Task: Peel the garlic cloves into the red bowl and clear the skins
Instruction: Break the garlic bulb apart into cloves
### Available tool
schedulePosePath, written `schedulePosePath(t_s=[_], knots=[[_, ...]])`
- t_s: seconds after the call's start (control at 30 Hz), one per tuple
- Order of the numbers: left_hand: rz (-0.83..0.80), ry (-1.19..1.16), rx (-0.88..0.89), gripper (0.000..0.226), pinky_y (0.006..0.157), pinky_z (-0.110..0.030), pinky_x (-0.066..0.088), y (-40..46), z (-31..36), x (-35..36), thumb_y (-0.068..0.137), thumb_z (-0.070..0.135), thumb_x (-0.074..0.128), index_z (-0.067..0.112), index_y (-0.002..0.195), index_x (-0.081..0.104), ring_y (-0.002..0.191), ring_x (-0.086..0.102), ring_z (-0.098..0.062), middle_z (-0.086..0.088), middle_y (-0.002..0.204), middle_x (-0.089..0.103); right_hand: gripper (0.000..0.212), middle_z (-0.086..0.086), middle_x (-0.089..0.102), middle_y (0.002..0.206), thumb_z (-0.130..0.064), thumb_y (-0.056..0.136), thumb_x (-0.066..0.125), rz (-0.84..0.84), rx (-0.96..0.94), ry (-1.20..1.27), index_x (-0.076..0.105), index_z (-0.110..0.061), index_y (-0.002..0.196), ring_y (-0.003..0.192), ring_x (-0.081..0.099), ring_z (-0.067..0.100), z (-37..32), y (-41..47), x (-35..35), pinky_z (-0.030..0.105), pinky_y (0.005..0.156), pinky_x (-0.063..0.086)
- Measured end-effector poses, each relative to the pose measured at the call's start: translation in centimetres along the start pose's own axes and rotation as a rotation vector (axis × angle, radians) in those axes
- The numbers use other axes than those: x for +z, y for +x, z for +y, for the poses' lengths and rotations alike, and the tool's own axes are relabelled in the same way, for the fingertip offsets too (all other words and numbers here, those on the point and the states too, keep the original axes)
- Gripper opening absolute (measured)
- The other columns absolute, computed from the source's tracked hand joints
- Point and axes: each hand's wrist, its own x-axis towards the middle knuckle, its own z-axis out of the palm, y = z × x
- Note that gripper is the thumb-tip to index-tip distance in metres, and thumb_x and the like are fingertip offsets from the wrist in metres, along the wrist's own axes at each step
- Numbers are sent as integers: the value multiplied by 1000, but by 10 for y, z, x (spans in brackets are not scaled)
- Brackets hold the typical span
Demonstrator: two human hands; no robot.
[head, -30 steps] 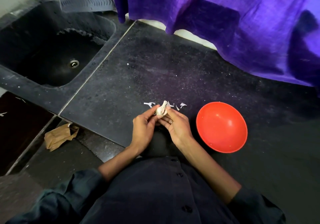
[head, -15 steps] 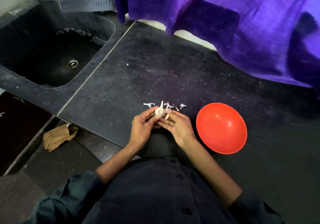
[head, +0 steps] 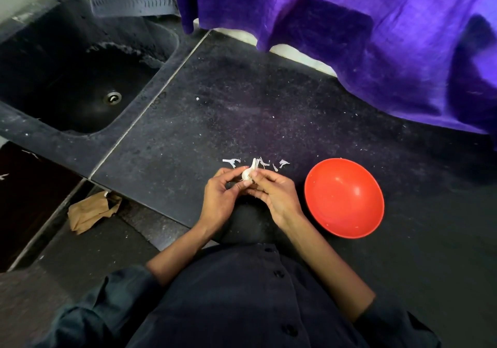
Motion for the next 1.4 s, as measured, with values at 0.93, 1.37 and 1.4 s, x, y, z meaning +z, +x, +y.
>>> schedulePosePath(t_s=[0.93, 1.37, 1.4], knots=[[59, -315, -159, 25, 67, -22, 57, 3, -6, 1, 92, -1, 58, 19, 104, 67, 82, 65, -15, -1, 87, 70, 18, 1, 61, 77, 6, 93, 51, 155, -100, -596, 64, -6, 96, 60, 60, 10, -5, 20, -31, 24, 50, 56], [36, -299, -175, 32, 68, -23, 58, 3, -5, 1, 91, -4, 58, 15, 116, 61, 87, 64, -21, -15, 103, 66, 50, 12, 70, 113, 16, 77, 55, 262, -134, -1020, 67, -8, 119, 104, 67, 29, 0, 32, -46, 46, 90, 55], [41, -297, -178, 34, 68, -23, 58, 3, -4, 2, 90, -5, 58, 14, 118, 60, 86, 64, -22, -14, 103, 67, 49, 13, 70, 112, 17, 77, 55, 263, -148, -1038, 67, -7, 118, 104, 67, 29, -4, 29, -44, 46, 91, 55]])
